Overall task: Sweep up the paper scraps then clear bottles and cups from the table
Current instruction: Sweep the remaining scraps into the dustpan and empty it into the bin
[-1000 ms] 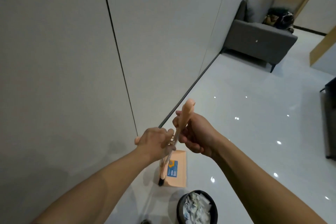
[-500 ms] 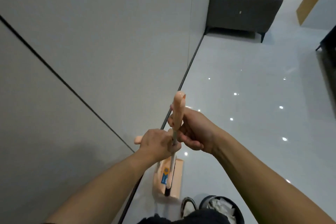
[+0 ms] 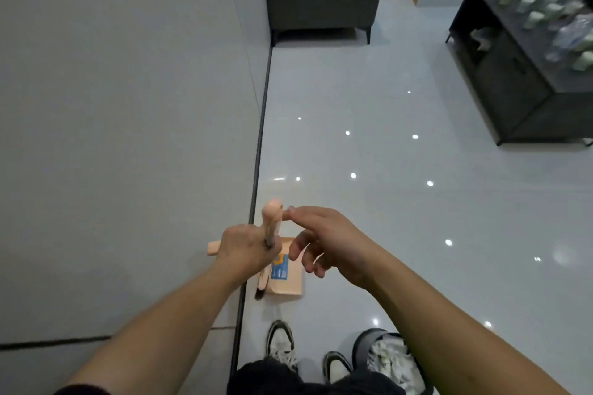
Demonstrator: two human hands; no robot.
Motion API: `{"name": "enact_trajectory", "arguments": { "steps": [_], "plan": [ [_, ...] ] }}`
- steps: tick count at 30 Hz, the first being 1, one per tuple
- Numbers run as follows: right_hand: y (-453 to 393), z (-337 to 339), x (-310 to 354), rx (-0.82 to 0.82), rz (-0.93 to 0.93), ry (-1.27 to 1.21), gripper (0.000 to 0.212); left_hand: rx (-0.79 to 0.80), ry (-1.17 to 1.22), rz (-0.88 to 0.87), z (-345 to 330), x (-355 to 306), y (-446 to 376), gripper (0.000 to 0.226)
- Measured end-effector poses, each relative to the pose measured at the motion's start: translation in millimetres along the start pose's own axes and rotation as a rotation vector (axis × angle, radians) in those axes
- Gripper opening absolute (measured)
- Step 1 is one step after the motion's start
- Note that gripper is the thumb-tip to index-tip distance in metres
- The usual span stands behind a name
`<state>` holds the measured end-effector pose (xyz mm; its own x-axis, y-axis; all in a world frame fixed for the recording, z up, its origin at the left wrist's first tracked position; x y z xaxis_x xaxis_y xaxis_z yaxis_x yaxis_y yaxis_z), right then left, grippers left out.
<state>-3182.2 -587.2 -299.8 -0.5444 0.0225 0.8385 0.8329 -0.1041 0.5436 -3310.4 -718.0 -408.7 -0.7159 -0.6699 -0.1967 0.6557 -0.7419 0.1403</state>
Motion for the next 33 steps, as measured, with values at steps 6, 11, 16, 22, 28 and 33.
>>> {"name": "enact_trajectory", "arguments": {
  "steps": [6, 11, 16, 22, 28, 33],
  "plan": [
    [-25, 12, -71, -0.283, -0.317, -0.063, 0.026, 0.04, 0.009, 0.025, -21, 50, -40, 0.047],
    [-39, -5, -140, -0.358, -0.533, -0.12, 0.026, -0.069, 0.026, 0.248, -20, 93, -61, 0.062],
    [-59, -13, -158, -0.343, -0.597, -0.042, 0.022, -0.156, 0.112, 0.211, -21, 117, -58, 0.07],
    [-92, -5, -154, -0.347, -0.553, 0.174, 0.025, -0.491, 0.386, 0.295, -19, 109, -43, 0.037],
    [-131, 22, -160, -0.271, -0.527, 0.364, 0.035, -0.263, 0.594, 0.5, -55, 82, -23, 0.018],
    [-167, 84, -155, -0.233, -0.491, 0.384, 0.044, 0.196, 0.584, 0.365, -82, 29, -87, 0.027]
  ]
}}
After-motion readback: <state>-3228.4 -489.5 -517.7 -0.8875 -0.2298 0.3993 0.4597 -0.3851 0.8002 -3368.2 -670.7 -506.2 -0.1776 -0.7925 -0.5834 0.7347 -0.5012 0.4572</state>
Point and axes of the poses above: each hand's wrist, its own y-axis away from the middle knuckle, its own z-axis out of the back of the hand, x = y × z, the point moved 2 cm from there along -y, towards the middle knuckle, and after that the axes turned 14 degrees about y, right-handed, at the moved point
